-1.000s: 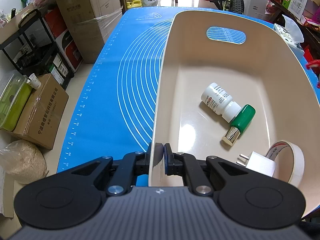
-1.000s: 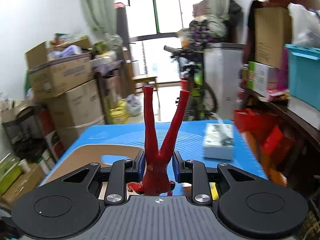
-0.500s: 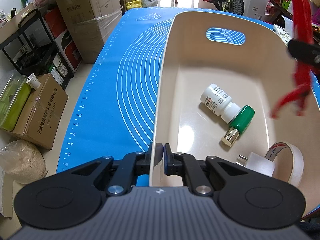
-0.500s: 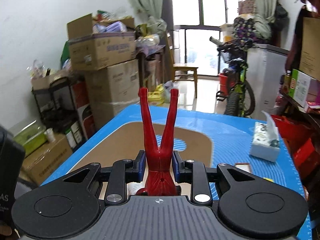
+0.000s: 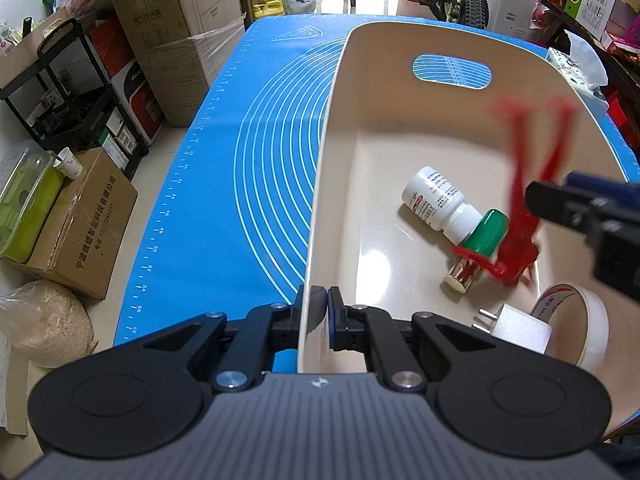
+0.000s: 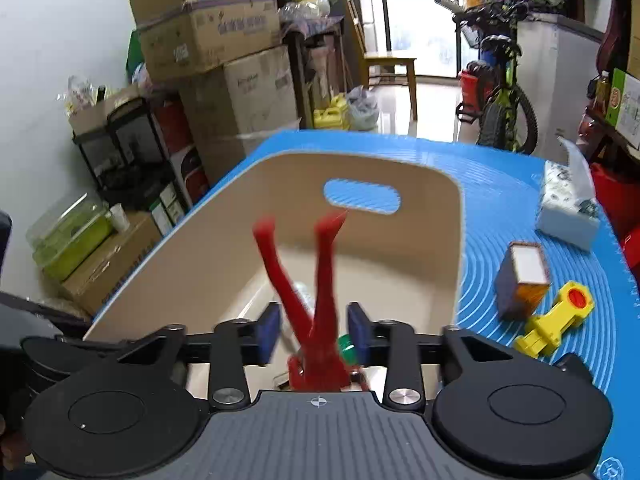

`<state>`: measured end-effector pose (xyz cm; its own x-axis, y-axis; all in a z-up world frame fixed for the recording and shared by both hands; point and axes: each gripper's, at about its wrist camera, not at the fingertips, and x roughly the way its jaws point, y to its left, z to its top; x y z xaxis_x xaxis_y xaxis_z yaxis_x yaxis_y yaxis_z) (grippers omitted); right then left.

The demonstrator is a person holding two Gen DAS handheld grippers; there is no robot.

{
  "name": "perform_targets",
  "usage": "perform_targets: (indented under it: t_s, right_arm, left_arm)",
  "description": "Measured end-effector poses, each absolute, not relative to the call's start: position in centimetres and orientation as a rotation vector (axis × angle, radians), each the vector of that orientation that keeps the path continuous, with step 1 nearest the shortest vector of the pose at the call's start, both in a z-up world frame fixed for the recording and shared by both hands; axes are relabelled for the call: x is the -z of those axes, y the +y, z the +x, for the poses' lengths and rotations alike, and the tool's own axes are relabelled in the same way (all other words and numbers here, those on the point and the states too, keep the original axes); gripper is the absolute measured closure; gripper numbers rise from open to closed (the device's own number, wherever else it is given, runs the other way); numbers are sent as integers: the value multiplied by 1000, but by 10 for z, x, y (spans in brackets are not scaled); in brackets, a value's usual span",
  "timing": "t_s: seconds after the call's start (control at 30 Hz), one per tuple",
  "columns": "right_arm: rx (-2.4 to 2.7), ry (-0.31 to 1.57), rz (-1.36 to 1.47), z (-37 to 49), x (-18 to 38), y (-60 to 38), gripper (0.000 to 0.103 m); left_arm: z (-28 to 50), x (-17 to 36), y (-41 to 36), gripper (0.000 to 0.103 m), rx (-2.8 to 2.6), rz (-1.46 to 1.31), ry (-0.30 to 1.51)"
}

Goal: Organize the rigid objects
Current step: 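Lift the red figure into the basket and open the right tool, then move the right tool to the black earbud case and close on it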

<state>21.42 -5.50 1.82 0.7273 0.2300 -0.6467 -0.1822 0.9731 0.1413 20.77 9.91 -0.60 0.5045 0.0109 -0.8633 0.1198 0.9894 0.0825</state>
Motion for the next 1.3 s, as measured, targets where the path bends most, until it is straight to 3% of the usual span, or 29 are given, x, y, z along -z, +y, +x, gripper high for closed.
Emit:
perform_targets:
  t_s: [0.07, 0.17, 0.5, 0.63, 1.3]
  right_arm:
    - [-224, 703, 74, 211, -25, -62, 33]
    - [-228, 670, 95, 207, -37, -74, 26]
    - [-54, 634, 113, 207, -48, -140, 19]
    - [30, 638, 126, 208, -38, -170, 10]
    - [190, 809, 99, 234, 61, -226, 10]
  left_arm:
    - [208, 6, 100, 93, 65, 138, 1041]
    - [208, 6, 101, 93, 64, 139, 1041]
    - [208, 5, 100, 93, 61, 142, 1042]
    - [208, 5, 101, 93, 61, 141, 1042]
    - [207, 5, 102, 92, 58, 145, 1041]
